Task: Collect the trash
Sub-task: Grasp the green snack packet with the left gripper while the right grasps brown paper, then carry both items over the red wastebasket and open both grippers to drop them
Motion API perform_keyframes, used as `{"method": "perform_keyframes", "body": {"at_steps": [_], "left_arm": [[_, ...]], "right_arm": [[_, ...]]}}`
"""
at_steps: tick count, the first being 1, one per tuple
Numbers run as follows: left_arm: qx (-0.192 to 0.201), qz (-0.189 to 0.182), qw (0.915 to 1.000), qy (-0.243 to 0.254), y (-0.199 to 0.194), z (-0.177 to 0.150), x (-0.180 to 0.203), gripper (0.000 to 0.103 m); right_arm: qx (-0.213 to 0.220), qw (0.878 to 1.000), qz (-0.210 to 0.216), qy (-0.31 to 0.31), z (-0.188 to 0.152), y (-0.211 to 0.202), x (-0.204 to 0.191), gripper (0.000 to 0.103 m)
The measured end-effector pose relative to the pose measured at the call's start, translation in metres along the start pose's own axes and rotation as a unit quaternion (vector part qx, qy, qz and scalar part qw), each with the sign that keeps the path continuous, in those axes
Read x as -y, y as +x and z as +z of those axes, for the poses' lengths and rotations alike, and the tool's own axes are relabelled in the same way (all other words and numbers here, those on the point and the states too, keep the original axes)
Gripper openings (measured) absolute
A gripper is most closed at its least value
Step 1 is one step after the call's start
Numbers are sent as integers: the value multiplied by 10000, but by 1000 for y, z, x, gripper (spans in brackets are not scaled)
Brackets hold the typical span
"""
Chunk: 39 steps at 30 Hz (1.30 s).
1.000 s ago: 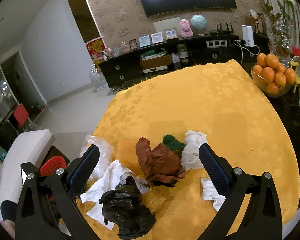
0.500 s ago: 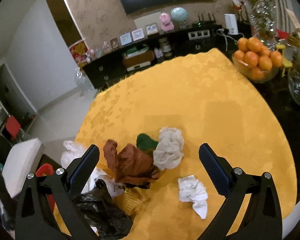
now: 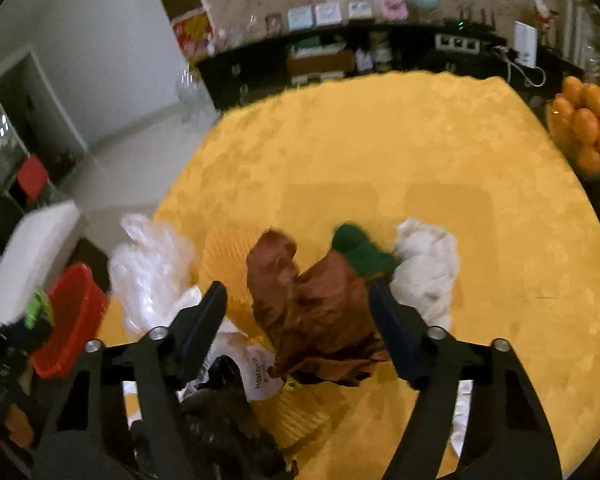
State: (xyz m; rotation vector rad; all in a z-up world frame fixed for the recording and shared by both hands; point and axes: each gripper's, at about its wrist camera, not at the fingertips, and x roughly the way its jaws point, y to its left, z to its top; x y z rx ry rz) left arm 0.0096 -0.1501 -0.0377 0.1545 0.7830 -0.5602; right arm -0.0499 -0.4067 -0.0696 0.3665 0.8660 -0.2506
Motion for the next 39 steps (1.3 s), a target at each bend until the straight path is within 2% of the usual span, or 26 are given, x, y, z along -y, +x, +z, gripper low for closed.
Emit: {"method": "perform_keyframes", "body": {"at_steps": [2,4,10,17,22,32,39], "left_arm": [[18,26,10000,-15,-1,0,-3,44],[45,57,10000,-25,-2,0,-4,44],[169,113,9997,-154,-9,0,-15,44],[381,272,9987,-222,-21,4,-20,44],[451,391,9977,-324,-27,7,-28,44],[791,930,9920,-318,-59,27,-45,44],[974,1409,9837,-542,-77,46,-88,44]], "right_arm": [[-67,9996,-231,-138,-2,8,-3,61],[-23,9992,-331,-217,-1,9,-5,48],[73,9992,-382,-82,-1,1,4,38],[787,9968,-100,97,3,-49,8,37],[1114,9935,13,217,6,-73,10,37],[1460,9893,45,39,16,-87,-14,37],[1522,9875,181,-370,26,-87,-56,37]]}}
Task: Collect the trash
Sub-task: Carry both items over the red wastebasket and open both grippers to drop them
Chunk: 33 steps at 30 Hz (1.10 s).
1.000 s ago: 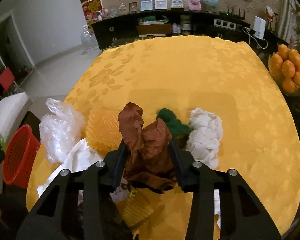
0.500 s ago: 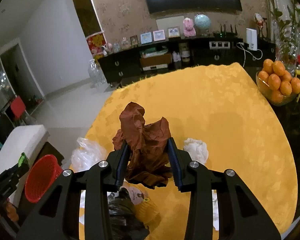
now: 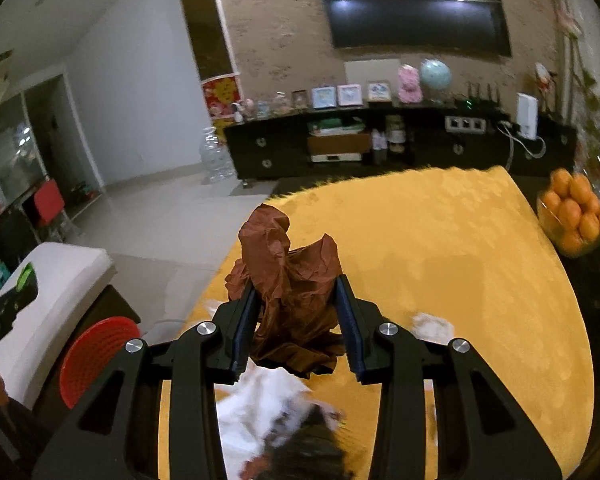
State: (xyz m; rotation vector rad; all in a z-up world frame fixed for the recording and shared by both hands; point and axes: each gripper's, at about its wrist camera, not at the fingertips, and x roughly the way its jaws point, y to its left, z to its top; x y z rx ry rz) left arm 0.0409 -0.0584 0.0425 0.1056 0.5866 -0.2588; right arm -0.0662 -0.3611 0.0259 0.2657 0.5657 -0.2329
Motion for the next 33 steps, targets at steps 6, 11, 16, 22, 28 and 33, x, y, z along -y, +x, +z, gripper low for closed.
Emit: {"method": "perform_keyframes", "body": {"at_steps": [6,11,16,22,28,33], "left_arm": [[-112,317,9985,-433,14,-1,-37,44],[-224,515,9963,-649,22,-3,-57,44],[-738,510,9926,-819,49,-13,-66,44],[-1185,626,9884,-709,66,-34,-72,44],[-1638,661,9822,-635,83,-49,-74,44],[-1905,661,9785,-434,92,-59,-69,44]], "right_arm": [[-78,9979,477,-436,15,12,-50,37],[-292,9915,1011,-761,27,38,-98,37],[-520,9823,1465,-1042,22,62,-138,37],[-1090,9700,1771,-1262,-4,97,-175,38],[-1568,9563,1990,-1458,-34,113,-207,38],[-1774,9490,2086,-1561,-52,115,-220,39]]}}
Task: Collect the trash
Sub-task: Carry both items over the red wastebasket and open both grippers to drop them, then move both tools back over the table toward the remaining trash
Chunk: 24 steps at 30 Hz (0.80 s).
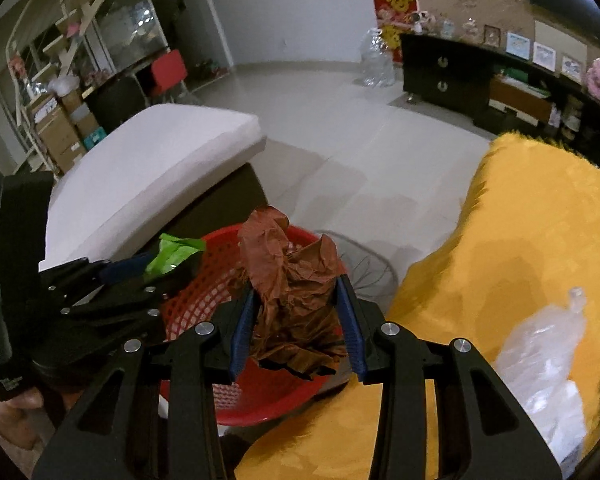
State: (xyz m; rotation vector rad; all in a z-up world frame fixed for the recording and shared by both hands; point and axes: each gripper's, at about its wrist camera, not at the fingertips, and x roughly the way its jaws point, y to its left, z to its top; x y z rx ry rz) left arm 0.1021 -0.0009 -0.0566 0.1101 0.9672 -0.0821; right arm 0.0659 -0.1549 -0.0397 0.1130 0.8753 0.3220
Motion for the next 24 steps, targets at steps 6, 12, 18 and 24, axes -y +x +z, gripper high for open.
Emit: {"method": "perform_keyframes", "body": {"at_steps": [6,12,18,24], "left_arm": [[-92,-131,9998,-71,2,-3,-3,52],[211,-201,9992,-262,-11,-2,-9,72],[661,-294,9970,-268,-30,3,-7,78],[930,-425,9943,-313,-43,7,-2,79]], "right_arm": [[-10,10000,68,59,-4,1,-4,66],[229,9993,11,280,0,-18,8,73],[506,9980,-230,306,2,-38,20,73],[811,9946,-597,257,4,-62,32,73]]}}
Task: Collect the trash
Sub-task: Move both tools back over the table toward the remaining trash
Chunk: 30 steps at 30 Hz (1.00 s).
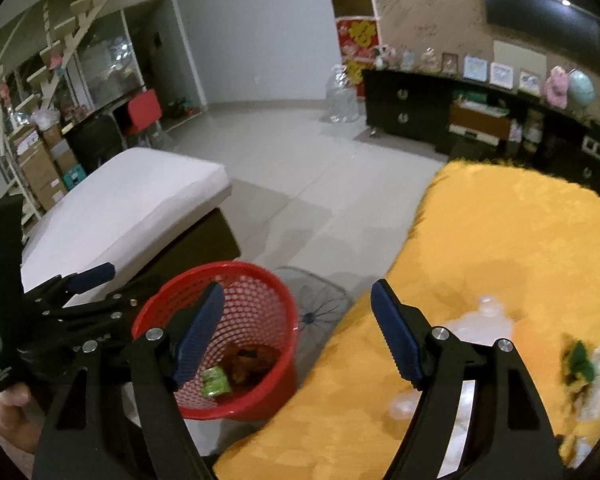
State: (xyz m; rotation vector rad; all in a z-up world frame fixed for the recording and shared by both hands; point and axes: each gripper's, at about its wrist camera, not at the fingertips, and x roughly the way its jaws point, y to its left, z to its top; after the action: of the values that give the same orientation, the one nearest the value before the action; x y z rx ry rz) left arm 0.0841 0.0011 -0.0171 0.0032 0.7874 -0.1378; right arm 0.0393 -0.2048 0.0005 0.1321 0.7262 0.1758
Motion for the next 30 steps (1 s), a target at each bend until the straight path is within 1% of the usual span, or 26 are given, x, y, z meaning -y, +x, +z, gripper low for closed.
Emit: {"method": "perform_keyframes", "body": {"at_steps": [5,8,10,12,18,25,30], "left_arm": [[69,-105,9999,10,-4,3,11,79],[78,-180,9998,74,-5,4,22,79],[93,-235,9996,128,-6,3,28,79],[120,-299,9993,194,-7,2,37,79],[141,-481,9976,482,-11,-2,68,79],[196,-697,9937,855,-13,-7,106,79],[122,-790,9909,1084,-9,-12,134,80]], "right_arm": [[204,9991,-354,61,0,-25,23,74],[287,9980,-547,156,-1,-41,42,74],[373,9963,-703,327,-3,-57,61,76],[440,9942,-845,501,-8,-69,77,79],[564,9848,-1406,850,-29,-103,116,79],[584,9750,-1712,1290,-50,-122,150,79],[634,9696,-1834,1487,-58,-131,165,79]]}}
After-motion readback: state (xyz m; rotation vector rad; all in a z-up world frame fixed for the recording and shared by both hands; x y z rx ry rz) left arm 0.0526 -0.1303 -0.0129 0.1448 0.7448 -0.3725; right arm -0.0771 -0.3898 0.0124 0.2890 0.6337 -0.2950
